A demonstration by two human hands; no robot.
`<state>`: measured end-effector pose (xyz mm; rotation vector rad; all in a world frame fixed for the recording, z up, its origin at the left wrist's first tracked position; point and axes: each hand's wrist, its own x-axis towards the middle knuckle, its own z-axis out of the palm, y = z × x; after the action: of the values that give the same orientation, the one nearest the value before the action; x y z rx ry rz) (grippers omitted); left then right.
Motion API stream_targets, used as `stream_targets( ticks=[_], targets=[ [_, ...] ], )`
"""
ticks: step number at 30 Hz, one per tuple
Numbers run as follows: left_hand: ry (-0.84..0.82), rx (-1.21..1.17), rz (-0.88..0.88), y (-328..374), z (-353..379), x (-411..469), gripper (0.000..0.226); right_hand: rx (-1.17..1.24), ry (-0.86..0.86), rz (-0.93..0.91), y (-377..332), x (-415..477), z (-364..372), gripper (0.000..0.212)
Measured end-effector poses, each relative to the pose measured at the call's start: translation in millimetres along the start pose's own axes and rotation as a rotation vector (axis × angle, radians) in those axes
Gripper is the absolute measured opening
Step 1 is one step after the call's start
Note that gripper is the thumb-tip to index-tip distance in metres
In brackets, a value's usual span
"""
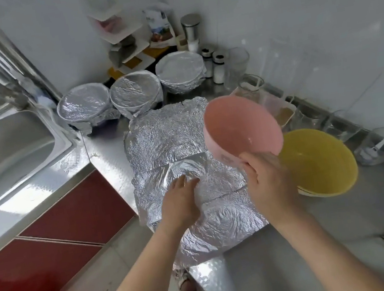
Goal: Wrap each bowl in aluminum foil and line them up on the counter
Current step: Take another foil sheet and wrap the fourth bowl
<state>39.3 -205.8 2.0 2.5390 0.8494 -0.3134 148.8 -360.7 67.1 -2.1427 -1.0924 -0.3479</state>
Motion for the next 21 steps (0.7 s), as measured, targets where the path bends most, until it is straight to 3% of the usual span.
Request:
stream_targets(
  ticks=[3,8,16,21],
  targets=[
    [-0.049,0.192,-0.004,-28,19,-2,0.089,0.06,-0.111,-0.023,7,-13,19,0.018],
    [0.036,0.282,0.039,-37,24,3,0.083,0.067,-0.198,0.023,20,-36,41,0.015],
    [0.205,0.158,-0.014,-31,-16,15,0.028,0.141,-0.017,0.041,23,-46,38,0.015],
    [0.441,0.058,-0.088,-37,-74,18,0.039,0.165,0.135,0.027,13,-27,35,0.018]
  ],
)
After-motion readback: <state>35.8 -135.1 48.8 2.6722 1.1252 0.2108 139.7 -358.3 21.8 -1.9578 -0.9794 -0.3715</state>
